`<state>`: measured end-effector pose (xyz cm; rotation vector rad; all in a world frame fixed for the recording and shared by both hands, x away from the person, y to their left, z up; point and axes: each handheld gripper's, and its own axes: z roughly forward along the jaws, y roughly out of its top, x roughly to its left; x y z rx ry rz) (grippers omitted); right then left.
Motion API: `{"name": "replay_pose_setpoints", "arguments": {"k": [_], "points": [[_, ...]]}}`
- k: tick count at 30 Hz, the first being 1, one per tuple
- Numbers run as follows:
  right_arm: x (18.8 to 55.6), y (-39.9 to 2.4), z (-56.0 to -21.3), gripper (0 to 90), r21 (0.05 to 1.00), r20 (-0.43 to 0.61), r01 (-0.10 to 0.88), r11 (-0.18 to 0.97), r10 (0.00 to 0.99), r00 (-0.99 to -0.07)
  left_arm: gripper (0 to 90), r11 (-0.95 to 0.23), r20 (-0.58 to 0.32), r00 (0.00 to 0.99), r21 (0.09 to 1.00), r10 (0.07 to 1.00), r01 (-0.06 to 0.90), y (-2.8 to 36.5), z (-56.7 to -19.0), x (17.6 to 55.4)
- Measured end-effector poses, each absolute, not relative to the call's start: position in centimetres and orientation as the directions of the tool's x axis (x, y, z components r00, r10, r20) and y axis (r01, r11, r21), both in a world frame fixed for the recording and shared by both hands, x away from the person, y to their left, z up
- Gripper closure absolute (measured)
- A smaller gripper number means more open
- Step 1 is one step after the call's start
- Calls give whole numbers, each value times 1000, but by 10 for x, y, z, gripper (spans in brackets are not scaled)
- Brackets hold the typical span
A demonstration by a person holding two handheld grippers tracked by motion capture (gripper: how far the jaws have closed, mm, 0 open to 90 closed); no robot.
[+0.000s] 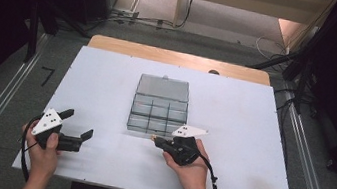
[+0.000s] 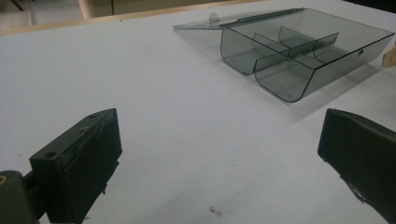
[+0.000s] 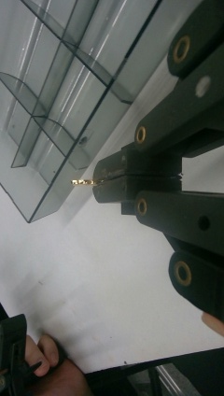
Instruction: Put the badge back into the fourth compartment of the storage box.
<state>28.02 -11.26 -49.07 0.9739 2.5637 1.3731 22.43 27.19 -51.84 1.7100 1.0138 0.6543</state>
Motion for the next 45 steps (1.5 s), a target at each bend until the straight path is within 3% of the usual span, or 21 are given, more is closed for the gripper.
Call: {"name": "replay_pose_setpoints", "arguments": {"k": [21,45], "points": [[292,-93,-471,872,788,207,465,404,537,-818,0,-144,-41,506,936,861,321,272,-518,224],[311,-79,-468,871,782,230,495,379,563,-794,0,-141,-44,508,937,860,320,273,-518,224]]}}
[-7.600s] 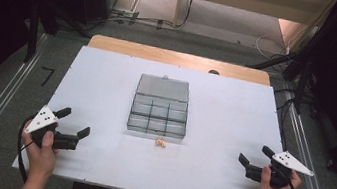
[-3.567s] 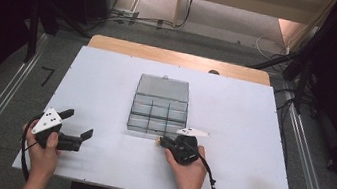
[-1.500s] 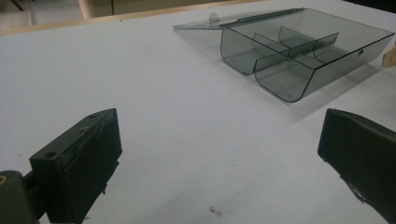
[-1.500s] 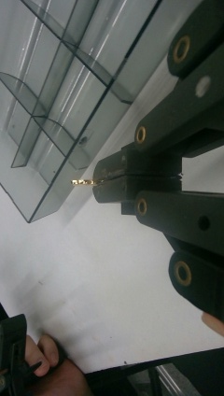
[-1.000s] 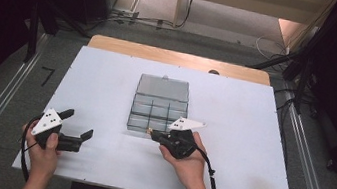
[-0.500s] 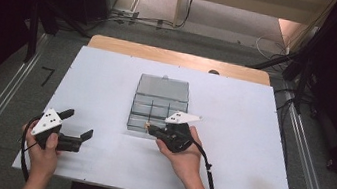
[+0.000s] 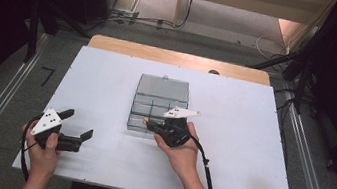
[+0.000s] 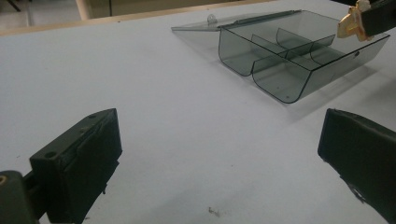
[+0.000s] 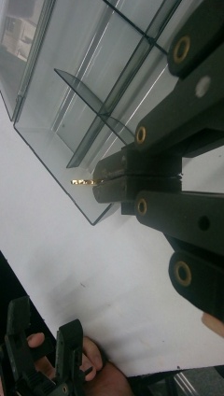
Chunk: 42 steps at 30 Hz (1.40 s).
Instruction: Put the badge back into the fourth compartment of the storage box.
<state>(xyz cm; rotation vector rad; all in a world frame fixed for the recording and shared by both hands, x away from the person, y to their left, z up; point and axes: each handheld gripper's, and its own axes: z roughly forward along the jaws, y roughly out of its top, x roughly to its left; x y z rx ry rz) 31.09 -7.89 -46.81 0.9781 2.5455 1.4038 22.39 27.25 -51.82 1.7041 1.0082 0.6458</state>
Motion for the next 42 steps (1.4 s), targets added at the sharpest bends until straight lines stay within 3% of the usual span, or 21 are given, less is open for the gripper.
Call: {"name": "replay_pose_setpoints", "arguments": {"k": [34,42], "points": [[333,-55,-486,861,738,238,554,385,620,-747,0,-147,-40,509,936,860,320,272,-518,224],[331,-57,-482,674,757,229,539,370,622,-749,0,-144,-42,509,937,860,320,272,-518,224]]}}
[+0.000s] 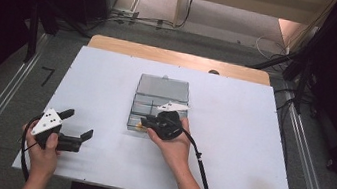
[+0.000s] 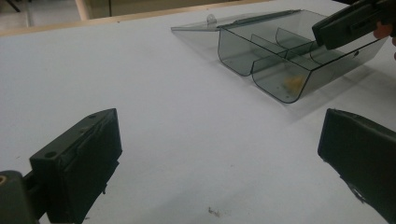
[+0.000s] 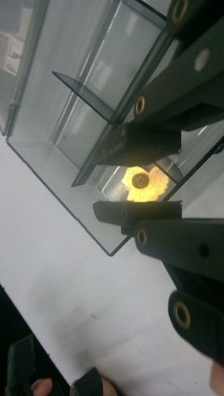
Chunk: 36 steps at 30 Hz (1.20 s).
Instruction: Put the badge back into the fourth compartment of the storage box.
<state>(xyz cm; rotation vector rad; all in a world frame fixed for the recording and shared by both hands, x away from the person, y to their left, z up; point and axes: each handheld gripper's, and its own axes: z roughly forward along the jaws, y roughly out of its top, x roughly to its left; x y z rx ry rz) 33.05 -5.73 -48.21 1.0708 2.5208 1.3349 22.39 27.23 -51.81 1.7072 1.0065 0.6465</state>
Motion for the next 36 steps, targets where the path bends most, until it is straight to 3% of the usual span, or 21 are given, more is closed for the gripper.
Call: {"name": "replay_pose_setpoints", "arguments": {"k": [18,26,28,36], "points": [[318,-94,-463,171,830,212,461,315,586,-782,0,-146,-39,508,936,860,319,272,-518,224],[315,-115,-462,65,849,233,457,266,588,-775,0,-147,-38,508,937,861,318,272,-518,224],[315,-121,-462,0,853,236,457,252,594,-769,0,-148,-37,508,936,861,318,272,-518,224],[312,-145,-459,0,872,231,446,203,633,-739,0,-151,-34,506,936,862,319,271,-518,224]]}}
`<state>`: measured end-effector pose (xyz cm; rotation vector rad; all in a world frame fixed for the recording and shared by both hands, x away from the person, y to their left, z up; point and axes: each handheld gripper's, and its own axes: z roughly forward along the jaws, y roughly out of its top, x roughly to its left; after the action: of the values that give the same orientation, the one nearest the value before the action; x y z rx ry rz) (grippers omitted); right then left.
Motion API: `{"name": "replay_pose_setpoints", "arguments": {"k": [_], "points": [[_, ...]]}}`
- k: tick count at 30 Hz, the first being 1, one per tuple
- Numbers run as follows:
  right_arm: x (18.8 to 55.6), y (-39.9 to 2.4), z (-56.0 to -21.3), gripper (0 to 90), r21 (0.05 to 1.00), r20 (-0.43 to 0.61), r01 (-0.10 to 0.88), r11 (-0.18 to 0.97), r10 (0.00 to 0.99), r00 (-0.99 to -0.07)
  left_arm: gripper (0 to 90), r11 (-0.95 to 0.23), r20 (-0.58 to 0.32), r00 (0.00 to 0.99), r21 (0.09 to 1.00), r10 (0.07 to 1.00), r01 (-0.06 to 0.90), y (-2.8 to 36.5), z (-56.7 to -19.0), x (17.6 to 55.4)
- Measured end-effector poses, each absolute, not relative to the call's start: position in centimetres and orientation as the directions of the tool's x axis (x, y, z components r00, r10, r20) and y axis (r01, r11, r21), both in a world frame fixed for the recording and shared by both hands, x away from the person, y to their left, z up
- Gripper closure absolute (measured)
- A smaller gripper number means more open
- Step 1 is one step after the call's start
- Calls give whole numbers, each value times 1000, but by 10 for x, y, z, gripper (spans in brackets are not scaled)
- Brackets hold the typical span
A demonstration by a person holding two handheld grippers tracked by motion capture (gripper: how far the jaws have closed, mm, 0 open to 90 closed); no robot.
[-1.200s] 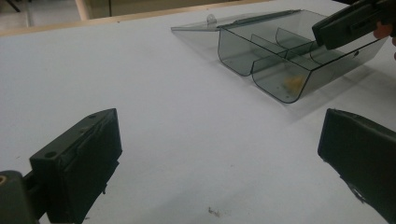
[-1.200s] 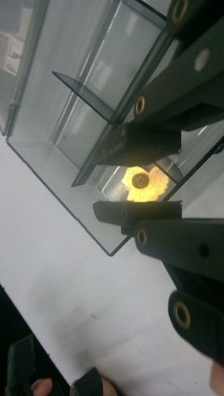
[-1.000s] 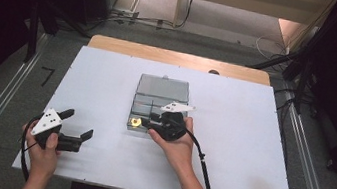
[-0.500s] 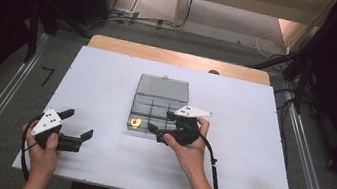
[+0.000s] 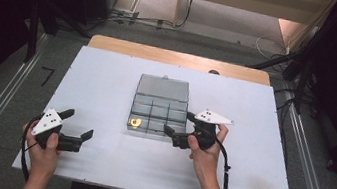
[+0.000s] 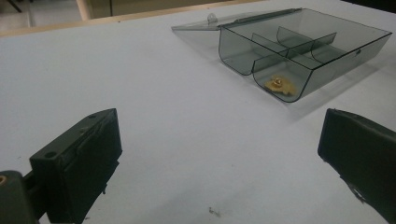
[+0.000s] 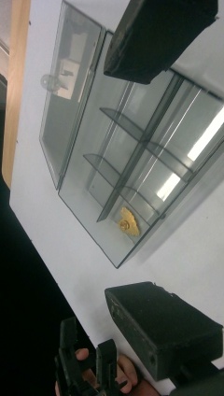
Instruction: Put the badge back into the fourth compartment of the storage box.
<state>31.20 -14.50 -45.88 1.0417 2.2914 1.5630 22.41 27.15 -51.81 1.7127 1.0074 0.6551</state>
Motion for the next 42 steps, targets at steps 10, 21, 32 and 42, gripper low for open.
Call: {"name": "replay_pose_setpoints", "arguments": {"k": [10,21,32,42], "points": [[307,-172,-459,0,879,231,442,180,651,-723,0,-151,-33,506,936,862,319,271,-518,224],[302,-206,-464,0,882,218,441,167,685,-696,0,-153,-33,508,935,861,319,271,-518,224],[299,-232,-467,0,885,208,436,160,704,-679,0,-156,-30,507,935,861,320,271,-518,224],[296,-252,-470,0,881,214,451,146,727,-653,0,-155,-30,507,935,861,319,271,-518,223]]}}
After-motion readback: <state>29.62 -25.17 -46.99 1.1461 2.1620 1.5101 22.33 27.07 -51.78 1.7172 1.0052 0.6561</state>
